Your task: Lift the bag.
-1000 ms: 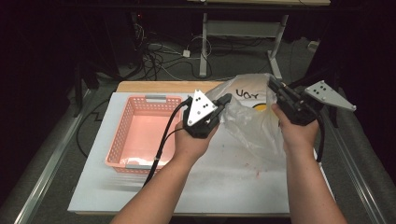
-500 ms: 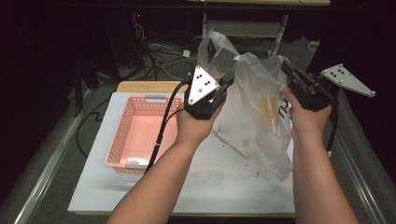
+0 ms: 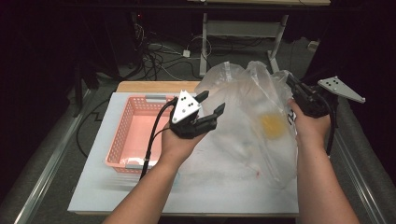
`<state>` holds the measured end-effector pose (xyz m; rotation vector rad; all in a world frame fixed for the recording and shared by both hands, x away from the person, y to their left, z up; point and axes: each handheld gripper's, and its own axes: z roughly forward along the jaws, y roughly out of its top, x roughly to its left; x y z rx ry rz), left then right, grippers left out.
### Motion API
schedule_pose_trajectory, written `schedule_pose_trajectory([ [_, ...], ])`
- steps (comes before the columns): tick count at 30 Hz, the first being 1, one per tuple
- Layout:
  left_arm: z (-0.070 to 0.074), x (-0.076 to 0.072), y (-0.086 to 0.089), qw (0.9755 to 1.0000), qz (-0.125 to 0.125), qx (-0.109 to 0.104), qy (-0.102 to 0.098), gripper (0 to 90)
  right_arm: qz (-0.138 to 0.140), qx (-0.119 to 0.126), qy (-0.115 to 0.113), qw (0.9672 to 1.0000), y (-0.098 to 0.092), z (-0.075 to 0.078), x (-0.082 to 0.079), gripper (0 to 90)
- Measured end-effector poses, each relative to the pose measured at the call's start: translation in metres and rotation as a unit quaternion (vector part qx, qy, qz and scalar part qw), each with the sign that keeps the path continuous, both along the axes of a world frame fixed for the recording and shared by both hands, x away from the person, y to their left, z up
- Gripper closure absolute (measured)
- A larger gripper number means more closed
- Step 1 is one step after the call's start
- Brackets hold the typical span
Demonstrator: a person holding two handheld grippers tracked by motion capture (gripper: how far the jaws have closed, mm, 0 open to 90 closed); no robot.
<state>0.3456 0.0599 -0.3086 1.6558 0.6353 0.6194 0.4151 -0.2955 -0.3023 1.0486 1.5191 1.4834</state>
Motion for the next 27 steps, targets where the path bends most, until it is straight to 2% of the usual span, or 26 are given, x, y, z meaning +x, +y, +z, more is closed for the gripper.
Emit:
schedule_pose_trajectory([
  [2, -0.007, -0.005, 0.005, 1.0000, -0.003, -0.002, 0.008, 36.7, 0.000, -0.005, -0.001, 1.0000, 0.001, 0.000, -0.001, 90.0],
  [3, -0.012, -0.008, 0.006, 0.9997, -0.011, -0.007, 0.023, 36.1, 0.001, -0.006, 0.000, 1.0000, 0.003, 0.000, -0.001, 90.0],
  [5, -0.023, -0.012, 0.006, 0.9988, -0.019, -0.003, 0.045, 33.3, 0.004, -0.015, -0.004, 0.9999, 0.005, 0.001, -0.003, 90.0],
  [7, -0.036, -0.015, 0.003, 0.9966, -0.036, -0.001, 0.074, 31.5, 0.009, -0.019, -0.003, 0.9998, 0.008, 0.002, -0.005, 90.0],
  [8, -0.043, -0.016, 0.000, 0.9953, -0.042, 0.007, 0.088, 29.2, 0.012, -0.020, -0.003, 0.9997, 0.009, 0.002, -0.006, 90.0],
  [10, -0.057, -0.019, -0.006, 0.9931, -0.051, 0.016, 0.104, 26.2, 0.026, -0.018, 0.003, 0.9995, 0.010, 0.003, -0.008, 79.7],
  [12, -0.065, -0.022, -0.010, 0.9917, -0.059, 0.025, 0.111, 26.1, 0.035, -0.020, 0.002, 0.9992, 0.011, 0.004, -0.011, 70.5],
  [15, -0.073, -0.025, -0.014, 0.9906, -0.063, 0.035, 0.116, 21.4, 0.039, -0.027, -0.005, 0.9988, 0.011, 0.007, -0.019, 58.1],
  [19, -0.082, -0.027, -0.017, 0.9899, -0.064, 0.040, 0.120, 16.3, 0.045, -0.024, -0.013, 0.9986, 0.006, 0.013, -0.032, 45.7],
  [22, -0.090, -0.029, -0.020, 0.9889, -0.069, 0.036, 0.127, 13.7, 0.046, -0.026, -0.020, 0.9984, 0.001, 0.016, -0.041, 37.5],
  [25, -0.099, -0.034, -0.024, 0.9882, -0.071, 0.042, 0.129, 8.8, 0.043, -0.027, -0.018, 0.9985, -0.005, 0.017, -0.050, 28.8],
  [27, -0.104, -0.036, -0.026, 0.9870, -0.075, 0.048, 0.134, 6.0, 0.039, -0.033, -0.016, 0.9986, -0.010, 0.016, -0.056, 25.3],
])
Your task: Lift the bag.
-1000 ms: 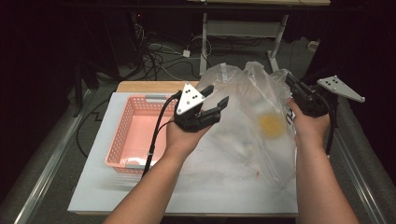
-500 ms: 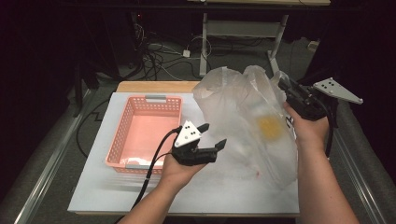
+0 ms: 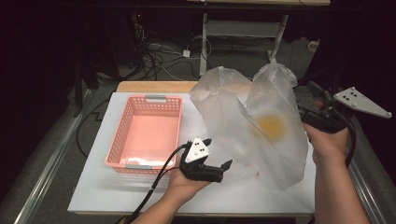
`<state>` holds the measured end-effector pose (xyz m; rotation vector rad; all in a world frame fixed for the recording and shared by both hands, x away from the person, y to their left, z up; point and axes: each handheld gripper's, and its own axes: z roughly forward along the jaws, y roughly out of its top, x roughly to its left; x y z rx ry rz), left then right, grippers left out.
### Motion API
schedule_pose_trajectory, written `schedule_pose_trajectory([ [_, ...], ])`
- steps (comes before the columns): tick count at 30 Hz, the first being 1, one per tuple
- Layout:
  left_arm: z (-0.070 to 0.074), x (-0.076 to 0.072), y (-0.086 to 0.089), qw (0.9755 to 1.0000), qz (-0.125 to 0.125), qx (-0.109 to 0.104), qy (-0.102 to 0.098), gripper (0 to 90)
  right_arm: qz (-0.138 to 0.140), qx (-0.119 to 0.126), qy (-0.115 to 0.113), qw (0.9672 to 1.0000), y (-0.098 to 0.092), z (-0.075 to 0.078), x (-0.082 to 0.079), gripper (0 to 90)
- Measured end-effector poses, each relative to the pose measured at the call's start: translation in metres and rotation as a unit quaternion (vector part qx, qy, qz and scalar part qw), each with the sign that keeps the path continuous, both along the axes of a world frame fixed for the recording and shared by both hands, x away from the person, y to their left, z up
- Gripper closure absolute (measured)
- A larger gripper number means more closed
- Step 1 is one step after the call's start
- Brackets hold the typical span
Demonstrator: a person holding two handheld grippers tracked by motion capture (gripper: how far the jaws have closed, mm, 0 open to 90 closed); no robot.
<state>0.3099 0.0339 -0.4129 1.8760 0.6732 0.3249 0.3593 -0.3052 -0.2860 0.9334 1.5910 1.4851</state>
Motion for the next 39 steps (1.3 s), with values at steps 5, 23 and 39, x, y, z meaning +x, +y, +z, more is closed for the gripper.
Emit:
schedule_pose_trajectory([
  [5, -0.014, -0.003, -0.003, 0.9998, 0.002, 0.015, 0.015, 0.0, -0.016, -0.005, 0.006, 0.9998, -0.017, -0.010, -0.013, 17.5],
  [23, -0.053, -0.019, 0.002, 0.9993, 0.003, 0.030, 0.023, 0.0, -0.050, -0.002, 0.095, 0.9942, -0.051, -0.095, -0.032, 0.8],
  [39, -0.065, -0.023, 0.007, 0.9995, 0.010, 0.016, 0.024, 0.0, -0.040, -0.010, 0.152, 0.9876, -0.052, -0.158, -0.039, 0.8],
])
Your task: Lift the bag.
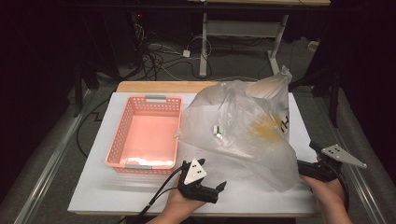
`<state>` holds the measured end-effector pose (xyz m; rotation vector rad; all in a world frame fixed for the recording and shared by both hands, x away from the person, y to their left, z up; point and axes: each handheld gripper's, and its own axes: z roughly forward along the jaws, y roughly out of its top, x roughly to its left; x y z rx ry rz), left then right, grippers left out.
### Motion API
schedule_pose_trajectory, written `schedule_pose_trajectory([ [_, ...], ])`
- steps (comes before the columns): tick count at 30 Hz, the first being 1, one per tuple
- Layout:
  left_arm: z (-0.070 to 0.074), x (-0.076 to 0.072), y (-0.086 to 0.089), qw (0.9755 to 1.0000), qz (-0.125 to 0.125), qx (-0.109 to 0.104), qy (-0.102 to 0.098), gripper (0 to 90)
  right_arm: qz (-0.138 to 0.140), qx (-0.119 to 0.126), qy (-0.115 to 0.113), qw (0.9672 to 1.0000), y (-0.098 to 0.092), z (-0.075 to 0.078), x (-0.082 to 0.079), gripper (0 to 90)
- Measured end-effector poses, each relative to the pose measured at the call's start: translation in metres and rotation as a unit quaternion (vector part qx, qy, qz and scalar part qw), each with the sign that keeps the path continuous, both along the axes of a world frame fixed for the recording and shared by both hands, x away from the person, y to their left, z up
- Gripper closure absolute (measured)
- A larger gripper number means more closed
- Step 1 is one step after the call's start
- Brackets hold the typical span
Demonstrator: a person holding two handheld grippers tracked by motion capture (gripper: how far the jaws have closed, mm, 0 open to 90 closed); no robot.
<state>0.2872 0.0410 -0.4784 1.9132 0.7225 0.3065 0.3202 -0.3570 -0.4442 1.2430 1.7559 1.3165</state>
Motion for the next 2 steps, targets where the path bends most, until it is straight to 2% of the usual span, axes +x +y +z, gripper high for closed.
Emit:
schedule_pose_trajectory([
  [2, 0.0000, -0.0006, -0.0002, 1.0000, 0.001, 0.000, -0.002, 0.0, 0.001, -0.003, -0.001, 1.0000, 0.0000, -0.0024, 0.0002, 0.8],
])
